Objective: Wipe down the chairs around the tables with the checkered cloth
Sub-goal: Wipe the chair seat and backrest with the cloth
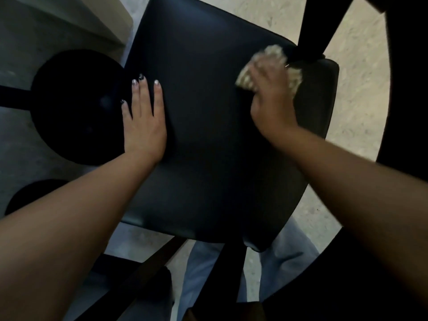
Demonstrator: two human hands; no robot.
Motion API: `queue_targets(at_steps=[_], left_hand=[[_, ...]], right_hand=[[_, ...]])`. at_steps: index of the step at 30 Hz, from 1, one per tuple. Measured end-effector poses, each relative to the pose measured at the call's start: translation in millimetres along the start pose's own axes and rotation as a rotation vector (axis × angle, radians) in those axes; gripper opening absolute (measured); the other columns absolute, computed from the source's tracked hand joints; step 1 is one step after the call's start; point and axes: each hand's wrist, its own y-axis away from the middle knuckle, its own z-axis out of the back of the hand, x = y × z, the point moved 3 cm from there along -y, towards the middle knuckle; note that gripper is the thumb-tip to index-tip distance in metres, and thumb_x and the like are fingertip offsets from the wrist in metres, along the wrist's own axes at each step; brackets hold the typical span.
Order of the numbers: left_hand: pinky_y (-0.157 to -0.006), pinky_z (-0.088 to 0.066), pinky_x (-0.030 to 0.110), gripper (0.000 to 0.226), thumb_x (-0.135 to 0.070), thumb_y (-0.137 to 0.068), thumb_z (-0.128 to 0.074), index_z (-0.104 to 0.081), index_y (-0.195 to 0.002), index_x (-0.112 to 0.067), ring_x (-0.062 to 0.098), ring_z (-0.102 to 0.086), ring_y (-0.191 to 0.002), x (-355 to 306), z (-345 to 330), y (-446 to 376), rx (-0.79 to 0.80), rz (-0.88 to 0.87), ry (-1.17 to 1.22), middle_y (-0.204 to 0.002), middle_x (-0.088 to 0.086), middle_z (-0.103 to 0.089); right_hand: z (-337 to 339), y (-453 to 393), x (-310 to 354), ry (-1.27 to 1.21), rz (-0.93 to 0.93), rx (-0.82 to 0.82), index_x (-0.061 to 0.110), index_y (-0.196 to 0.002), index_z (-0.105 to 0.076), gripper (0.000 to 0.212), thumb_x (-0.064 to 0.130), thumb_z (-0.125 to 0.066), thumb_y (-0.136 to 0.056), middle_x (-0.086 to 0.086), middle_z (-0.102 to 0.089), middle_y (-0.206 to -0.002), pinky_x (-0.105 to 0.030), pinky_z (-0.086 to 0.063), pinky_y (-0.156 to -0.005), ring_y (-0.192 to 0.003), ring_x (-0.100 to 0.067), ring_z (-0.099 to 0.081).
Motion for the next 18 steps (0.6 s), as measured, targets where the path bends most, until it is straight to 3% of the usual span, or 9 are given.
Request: queue_targets(at_steps=[3, 7, 11, 14, 16, 18], left_hand=[[-0.115, -0.014, 0.057, 0.066, 0.001, -0.095, -0.026, 0.006, -0.152, -0.006, 0.036, 0.005, -0.148, 2, -1, 0, -0.005, 0.005, 0.006, -0.160, 0.022, 0.005], [-0.115, -0.014, 0.057, 0.066, 0.001, -0.094, -0.023, 0.006, -0.152, -0.006, 0.036, 0.004, -0.148, 0, 1, -1, -0.016, 0.001, 0.005, -0.160, 0.022, 0.004], [-0.115, -0.014, 0.058, 0.064, 0.000, -0.096, -0.024, 0.005, -0.153, -0.006, 0.037, 0.004, -0.148, 1, 2, -1, 0.002, -0.004, 0.009, -0.160, 0.022, 0.005], [-0.115, -0.014, 0.058, 0.066, -0.002, -0.096, -0.027, 0.008, -0.152, -0.005, 0.037, 0.006, -0.148, 0, 2, -1, 0.027, 0.003, -0.013, -0.160, 0.023, 0.007], [-0.116, -0.014, 0.058, 0.066, -0.002, -0.096, -0.026, 0.009, -0.151, -0.004, 0.037, 0.006, -0.148, -3, 4, -2, 0.038, 0.009, -0.016, -0.159, 0.024, 0.008], [-0.115, -0.014, 0.059, 0.064, -0.001, -0.097, -0.025, 0.008, -0.151, -0.002, 0.039, 0.006, -0.147, -5, 6, -3, 0.047, 0.011, -0.010, -0.159, 0.026, 0.007]], right_hand=[[-12, -13, -13, 0.068, -0.167, -0.018, 0.000, -0.143, -0.037, 0.064, -0.010, -0.036, -0.080, -0.017, -0.028, -0.153, -0.040, -0.007, -0.120, -0.145, -0.034, -0.017], [-46, 43, 28, -0.065, 0.066, 0.025, -0.014, -0.128, -0.049, 0.051, -0.020, -0.043, -0.078, -0.032, -0.044, -0.137, -0.058, -0.026, -0.111, -0.132, -0.048, -0.038], [-59, 135, 71, -0.231, 0.287, 0.315, -0.013, -0.126, -0.052, 0.054, -0.024, -0.051, -0.073, -0.031, -0.045, -0.137, -0.055, -0.023, -0.113, -0.132, -0.048, -0.035], [-57, 166, 86, -0.263, 0.302, 0.520, -0.011, -0.127, -0.053, 0.056, -0.023, -0.051, -0.072, -0.028, -0.045, -0.139, -0.060, -0.027, -0.110, -0.133, -0.048, -0.034], [-45, 149, 84, -0.315, 0.327, 0.476, -0.015, -0.120, -0.056, 0.046, -0.024, -0.047, -0.076, -0.032, -0.050, -0.132, -0.055, -0.031, -0.109, -0.126, -0.051, -0.042], [-24, 113, 63, -0.318, 0.241, 0.288, -0.020, -0.114, -0.057, 0.042, -0.025, -0.045, -0.075, -0.038, -0.052, -0.124, -0.056, -0.033, -0.107, -0.119, -0.055, -0.047]])
